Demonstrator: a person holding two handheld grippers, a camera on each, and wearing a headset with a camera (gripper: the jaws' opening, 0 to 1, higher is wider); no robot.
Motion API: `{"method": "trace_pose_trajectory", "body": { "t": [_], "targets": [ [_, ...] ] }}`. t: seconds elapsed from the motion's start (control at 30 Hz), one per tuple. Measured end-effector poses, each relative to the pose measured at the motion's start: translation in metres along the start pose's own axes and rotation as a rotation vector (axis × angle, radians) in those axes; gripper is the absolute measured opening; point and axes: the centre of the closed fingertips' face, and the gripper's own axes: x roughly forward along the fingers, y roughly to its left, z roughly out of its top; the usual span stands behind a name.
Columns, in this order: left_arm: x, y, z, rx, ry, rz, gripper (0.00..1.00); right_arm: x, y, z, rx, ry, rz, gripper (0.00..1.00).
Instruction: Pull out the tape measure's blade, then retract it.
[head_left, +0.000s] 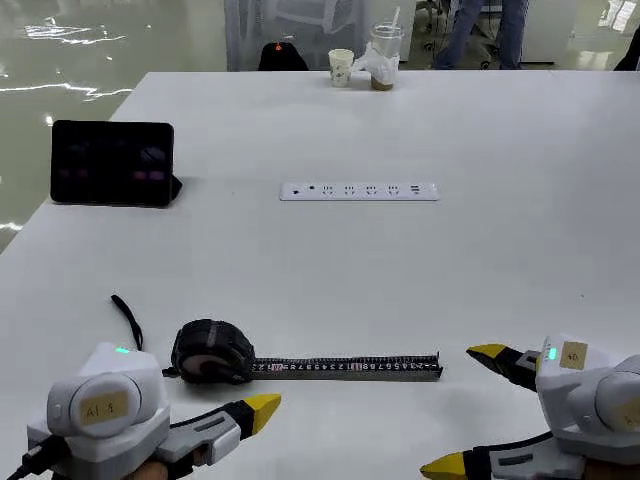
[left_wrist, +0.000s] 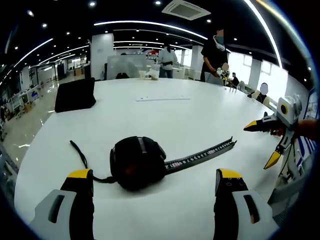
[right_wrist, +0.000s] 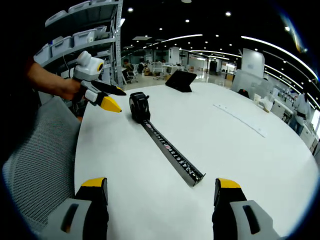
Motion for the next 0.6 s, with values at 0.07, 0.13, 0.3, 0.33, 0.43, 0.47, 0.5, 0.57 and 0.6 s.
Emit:
{"method": "trace_pose_trajectory", "body": {
  "t": [0.07,0.13,0.3,0.33,0.43,0.47,0.5,0.57,0.6],
  "targets": [
    [0.003,0.002,0.001,-0.011,0.002,0.007,0.99,0.001,-0.004,-0.001,-0.009,0.004,0.005,0.86],
    [0.005,0.003,0.002,-0.017,0.001,0.008,0.99,0.001,-0.007,-0.001,-0.019,0.011,0.010,0.84],
    [0.013,0.006,0.006,-0.030,0.005,0.020,0.99,0.004,-0.014,-0.003,-0.049,0.030,0.033,0.79],
    [0.014,0.006,0.006,-0.033,0.005,0.021,0.99,0.004,-0.015,-0.003,-0.054,0.032,0.036,0.77],
    [0.018,0.007,0.008,-0.046,0.006,0.026,0.99,0.006,-0.018,-0.004,-0.069,0.040,0.053,0.75],
    [0.018,0.007,0.008,-0.048,0.007,0.025,0.99,0.007,-0.019,-0.005,-0.073,0.045,0.057,0.74],
    [0.020,0.008,0.009,-0.055,0.010,0.029,0.99,0.008,-0.021,-0.006,-0.080,0.053,0.061,0.73],
    [0.022,0.009,0.009,-0.061,0.012,0.034,0.99,0.009,-0.023,-0.006,-0.088,0.056,0.070,0.72],
    [0.023,0.009,0.008,-0.063,0.014,0.034,0.99,0.010,-0.023,-0.006,-0.092,0.059,0.076,0.71]
  ]
}}
